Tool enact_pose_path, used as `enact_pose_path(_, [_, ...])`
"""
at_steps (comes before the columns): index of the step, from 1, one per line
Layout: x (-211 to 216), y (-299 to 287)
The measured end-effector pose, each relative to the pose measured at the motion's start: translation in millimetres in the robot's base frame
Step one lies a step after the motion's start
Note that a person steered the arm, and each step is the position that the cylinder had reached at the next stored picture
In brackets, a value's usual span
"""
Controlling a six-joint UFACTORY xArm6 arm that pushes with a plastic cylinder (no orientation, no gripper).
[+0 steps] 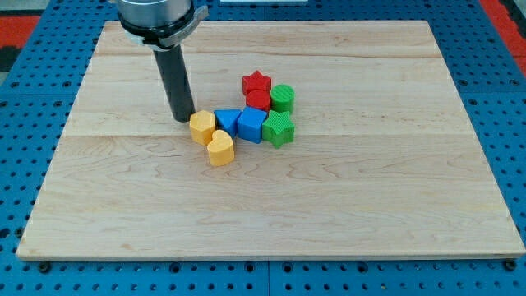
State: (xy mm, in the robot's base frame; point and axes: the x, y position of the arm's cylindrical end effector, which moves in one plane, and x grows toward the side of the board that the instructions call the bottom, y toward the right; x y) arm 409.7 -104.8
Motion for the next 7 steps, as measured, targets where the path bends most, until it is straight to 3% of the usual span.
enact_pose_path(4, [1.3,13.4])
enact_pose_path(6, [24.5,92.1])
enact_pose_path(7, [0.4,94.8])
